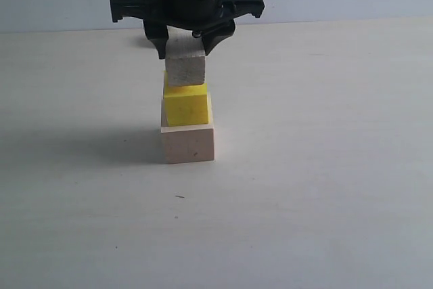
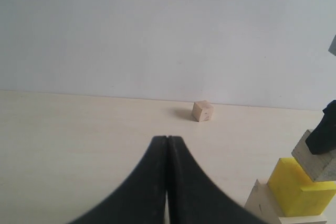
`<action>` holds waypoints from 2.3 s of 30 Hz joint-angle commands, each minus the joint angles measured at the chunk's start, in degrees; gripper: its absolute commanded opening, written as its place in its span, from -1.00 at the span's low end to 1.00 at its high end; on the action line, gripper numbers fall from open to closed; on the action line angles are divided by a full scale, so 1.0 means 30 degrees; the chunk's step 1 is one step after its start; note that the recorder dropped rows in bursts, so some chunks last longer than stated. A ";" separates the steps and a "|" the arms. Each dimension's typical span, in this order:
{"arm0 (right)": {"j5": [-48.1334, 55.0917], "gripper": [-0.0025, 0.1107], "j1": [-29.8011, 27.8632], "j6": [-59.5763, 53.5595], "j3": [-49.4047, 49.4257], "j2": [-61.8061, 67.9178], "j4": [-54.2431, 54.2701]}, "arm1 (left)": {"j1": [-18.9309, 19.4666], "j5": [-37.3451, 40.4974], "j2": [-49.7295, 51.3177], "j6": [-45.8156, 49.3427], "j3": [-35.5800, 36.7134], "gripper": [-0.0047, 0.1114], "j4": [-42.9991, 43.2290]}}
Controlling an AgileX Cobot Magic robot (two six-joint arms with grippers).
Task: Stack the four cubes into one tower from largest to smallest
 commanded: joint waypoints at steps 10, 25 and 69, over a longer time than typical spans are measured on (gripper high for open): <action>-0.0238 -0.96 0.0039 -0.0111 -0.0194 0.0192 -0.0292 | -0.0003 0.0058 -0.0100 0.0048 0.0105 -0.92 -0.0212; -0.0196 -0.10 0.0039 0.0180 -0.0194 0.0192 -0.0724 | -0.0003 0.0070 -0.0100 0.0048 0.0105 -0.92 -0.0246; 0.1069 0.26 0.0039 0.0845 -0.0194 0.0192 0.1621 | -0.0003 0.0070 -0.0100 0.0082 0.0105 -0.92 -0.0291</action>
